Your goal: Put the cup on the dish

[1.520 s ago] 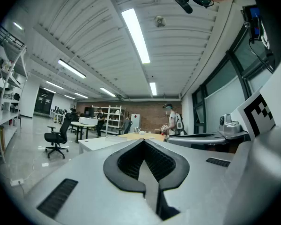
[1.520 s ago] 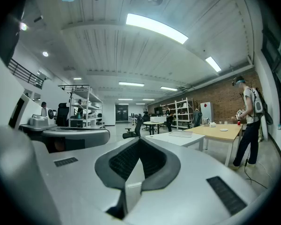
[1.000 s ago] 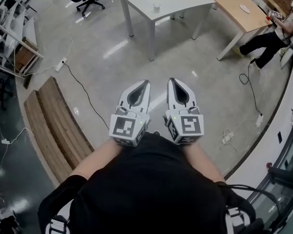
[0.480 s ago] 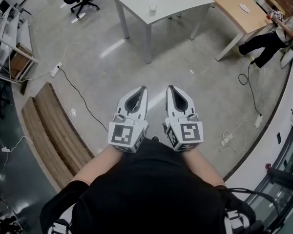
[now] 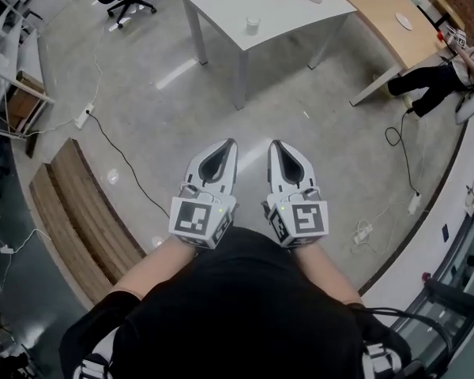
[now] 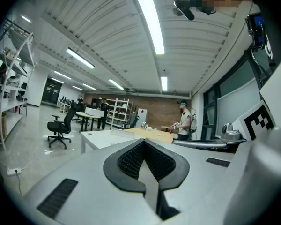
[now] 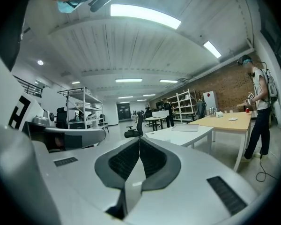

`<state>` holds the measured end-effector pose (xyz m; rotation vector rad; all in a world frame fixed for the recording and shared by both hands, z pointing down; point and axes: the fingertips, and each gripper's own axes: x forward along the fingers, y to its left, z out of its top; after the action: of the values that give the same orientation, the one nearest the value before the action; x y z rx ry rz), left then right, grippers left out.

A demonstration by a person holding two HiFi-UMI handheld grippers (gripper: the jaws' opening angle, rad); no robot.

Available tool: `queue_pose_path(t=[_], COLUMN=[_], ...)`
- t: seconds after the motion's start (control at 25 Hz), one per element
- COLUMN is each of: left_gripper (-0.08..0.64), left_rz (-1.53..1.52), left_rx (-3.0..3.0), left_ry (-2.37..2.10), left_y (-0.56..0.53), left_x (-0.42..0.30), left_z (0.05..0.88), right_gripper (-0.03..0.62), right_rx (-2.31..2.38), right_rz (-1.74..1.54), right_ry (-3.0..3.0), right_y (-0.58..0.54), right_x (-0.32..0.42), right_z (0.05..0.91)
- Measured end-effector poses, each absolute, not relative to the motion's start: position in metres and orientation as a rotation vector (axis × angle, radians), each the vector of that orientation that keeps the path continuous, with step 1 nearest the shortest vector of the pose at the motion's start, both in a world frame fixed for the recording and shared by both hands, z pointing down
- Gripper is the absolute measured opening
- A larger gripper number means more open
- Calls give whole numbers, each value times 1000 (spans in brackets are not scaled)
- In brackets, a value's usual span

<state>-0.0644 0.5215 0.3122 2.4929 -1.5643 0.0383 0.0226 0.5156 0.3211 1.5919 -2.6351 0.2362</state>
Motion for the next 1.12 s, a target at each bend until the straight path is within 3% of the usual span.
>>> queue_pose_path(t=[0.8,1.12], left_gripper=[6,6], left_rz=[-66,-90], left_rx=[2584,2602], left_ry=[-1488,-1433], left_y=[413,406], left_x=[-144,-146], left_z=[295,294], right_gripper=[14,14], right_rx=[1522,1609], right_rz=[202,189], right_ry=[-2648,-2596], right_y=[415,409], right_x=[-75,-69], right_z=[306,302])
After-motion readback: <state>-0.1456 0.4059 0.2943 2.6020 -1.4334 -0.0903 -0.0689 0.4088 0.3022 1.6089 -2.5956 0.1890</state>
